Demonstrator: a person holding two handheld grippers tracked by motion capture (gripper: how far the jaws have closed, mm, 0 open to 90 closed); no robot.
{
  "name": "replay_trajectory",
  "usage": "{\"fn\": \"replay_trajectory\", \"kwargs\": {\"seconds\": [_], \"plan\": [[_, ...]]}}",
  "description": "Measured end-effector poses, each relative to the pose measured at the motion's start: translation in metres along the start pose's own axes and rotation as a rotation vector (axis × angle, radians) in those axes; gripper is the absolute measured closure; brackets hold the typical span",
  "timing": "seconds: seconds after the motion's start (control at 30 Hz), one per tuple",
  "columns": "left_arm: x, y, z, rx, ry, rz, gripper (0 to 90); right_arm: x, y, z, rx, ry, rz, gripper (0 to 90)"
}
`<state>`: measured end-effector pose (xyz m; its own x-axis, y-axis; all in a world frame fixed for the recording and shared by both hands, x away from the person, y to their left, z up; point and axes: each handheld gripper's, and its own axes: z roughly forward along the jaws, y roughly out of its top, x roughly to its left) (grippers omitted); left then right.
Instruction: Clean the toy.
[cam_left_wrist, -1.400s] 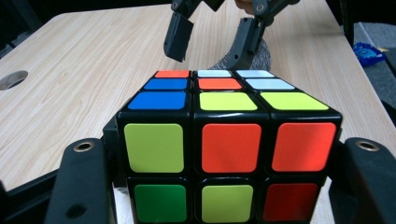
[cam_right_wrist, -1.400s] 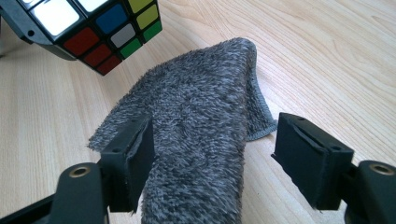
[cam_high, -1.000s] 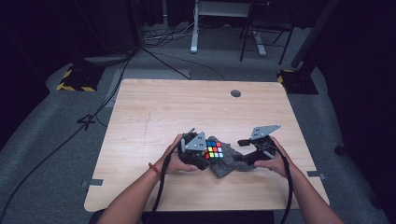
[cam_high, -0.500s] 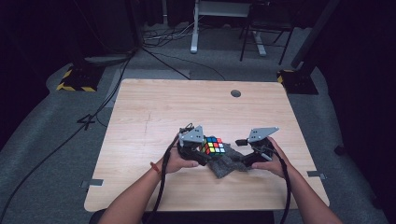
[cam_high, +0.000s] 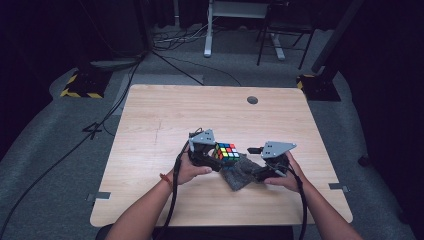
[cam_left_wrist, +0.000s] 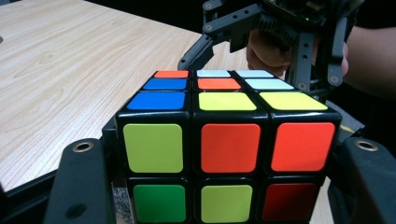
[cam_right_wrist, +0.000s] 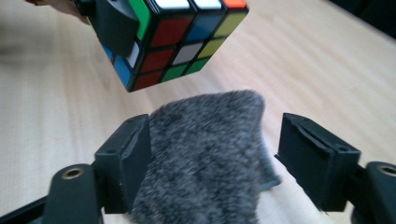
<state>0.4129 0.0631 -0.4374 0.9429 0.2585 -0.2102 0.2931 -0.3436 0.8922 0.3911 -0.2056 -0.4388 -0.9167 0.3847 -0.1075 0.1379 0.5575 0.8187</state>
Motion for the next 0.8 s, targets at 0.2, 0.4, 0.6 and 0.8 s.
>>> {"fn": "replay_trajectory", "kwargs": {"seconds": [0.2, 0.4, 0.6, 0.8], "plan": [[0.001, 0.002, -0.001, -0.027, -0.013, -0.027, 33.5, 0.006, 0.003, -0.001, -0.04, -0.041, -0.039, 24.3], [0.001, 0.003, 0.0, -0.033, -0.007, -0.038, 33.5, 0.018, 0.008, 0.004, -0.07, -0.092, -0.108, 22.5], [0.002, 0.003, 0.001, -0.038, -0.003, -0.063, 33.5, 0.027, 0.01, 0.008, -0.095, -0.156, -0.182, 22.6], [0.002, 0.003, 0.0, -0.041, -0.013, -0.073, 33.5, 0.031, 0.011, 0.01, -0.094, -0.171, -0.211, 21.9]]}}
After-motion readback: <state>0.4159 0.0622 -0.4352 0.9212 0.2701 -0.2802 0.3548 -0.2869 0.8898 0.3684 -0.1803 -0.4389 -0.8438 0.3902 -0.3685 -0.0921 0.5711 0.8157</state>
